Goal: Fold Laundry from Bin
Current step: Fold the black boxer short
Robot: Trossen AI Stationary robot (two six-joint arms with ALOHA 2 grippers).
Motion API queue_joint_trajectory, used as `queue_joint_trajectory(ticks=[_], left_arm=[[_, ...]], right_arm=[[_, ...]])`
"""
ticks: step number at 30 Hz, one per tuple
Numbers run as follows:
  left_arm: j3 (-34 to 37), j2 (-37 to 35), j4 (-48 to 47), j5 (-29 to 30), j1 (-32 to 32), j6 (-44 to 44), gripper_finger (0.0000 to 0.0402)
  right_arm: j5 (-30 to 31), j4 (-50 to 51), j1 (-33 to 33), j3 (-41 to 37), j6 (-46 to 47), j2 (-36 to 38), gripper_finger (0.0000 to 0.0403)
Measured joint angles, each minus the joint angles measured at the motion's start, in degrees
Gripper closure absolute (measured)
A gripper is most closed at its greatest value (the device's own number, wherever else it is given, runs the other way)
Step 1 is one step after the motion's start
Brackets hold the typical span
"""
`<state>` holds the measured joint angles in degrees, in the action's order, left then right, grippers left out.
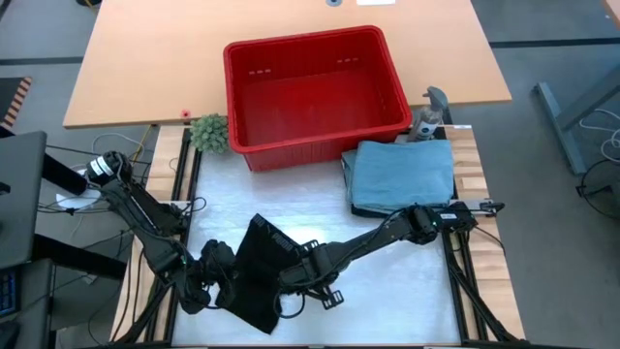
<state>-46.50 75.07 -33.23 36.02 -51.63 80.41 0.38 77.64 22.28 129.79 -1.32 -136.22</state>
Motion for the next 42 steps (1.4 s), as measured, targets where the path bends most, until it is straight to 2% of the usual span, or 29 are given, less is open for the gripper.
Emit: queue_joint_trajectory(ticks=[4, 8, 12, 14, 19, 23, 27, 30, 33, 39, 42], left_arm=[[0.0, 0.0, 1.0, 3.2, 0.4, -10.1, 0.0354], [0.0, 1.8, 0.9, -3.1, 3.4, -20.1, 0.0299], [0.0, 5.0, -0.4, -8.0, 6.4, -22.5, 0.0243], [0.0, 6.6, -2.8, -8.5, 7.5, -22.2, 0.0221], [0.0, 8.5, -3.8, -7.9, 8.5, -22.3, 0.0201], [1.8, 9.1, -2.3, -8.7, 9.3, -21.9, 0.0202], [5.1, 9.1, 3.2, -11.1, 10.3, -20.3, 0.0203], [5.9, 9.1, 3.9, -11.5, 10.8, -19.9, 0.0217], [6.6, 9.1, 4.1, -13.2, 12.0, -19.9, 0.0258], [7.2, 9.0, 4.2, -17.2, 14.3, -19.2, 0.0385], [5.5, 9.0, 4.1, -18.3, 15.1, -19.7, 0.0394]], right_arm=[[-0.1, -0.1, 0.0, 0.1, 0.0, 0.0, 0.0380], [-0.2, -0.3, 0.1, 0.1, 0.0, 0.0, 0.0380], [-0.3, -0.3, 0.1, 0.1, 0.9, 0.0, 0.0380], [-0.3, -0.3, 0.2, 0.1, 0.9, 0.0, 0.0380], [-0.3, -0.6, 0.5, 0.1, 1.2, 0.0, 0.0380], [-0.4, -1.0, 0.5, 0.1, 1.1, 0.0, 0.0380], [-0.4, -1.4, 0.6, 0.1, 1.3, 0.0, 0.0380], [-0.4, -1.4, 0.6, 0.1, 1.3, 0.0, 0.0380], [-0.4, -1.4, 0.6, 0.1, 1.3, 0.0, 0.0380], [-0.4, -1.4, 0.6, 0.1, 1.4, 0.0, 0.0380], [-0.4, -1.4, 0.6, 0.1, 1.5, 0.0, 0.0380]])
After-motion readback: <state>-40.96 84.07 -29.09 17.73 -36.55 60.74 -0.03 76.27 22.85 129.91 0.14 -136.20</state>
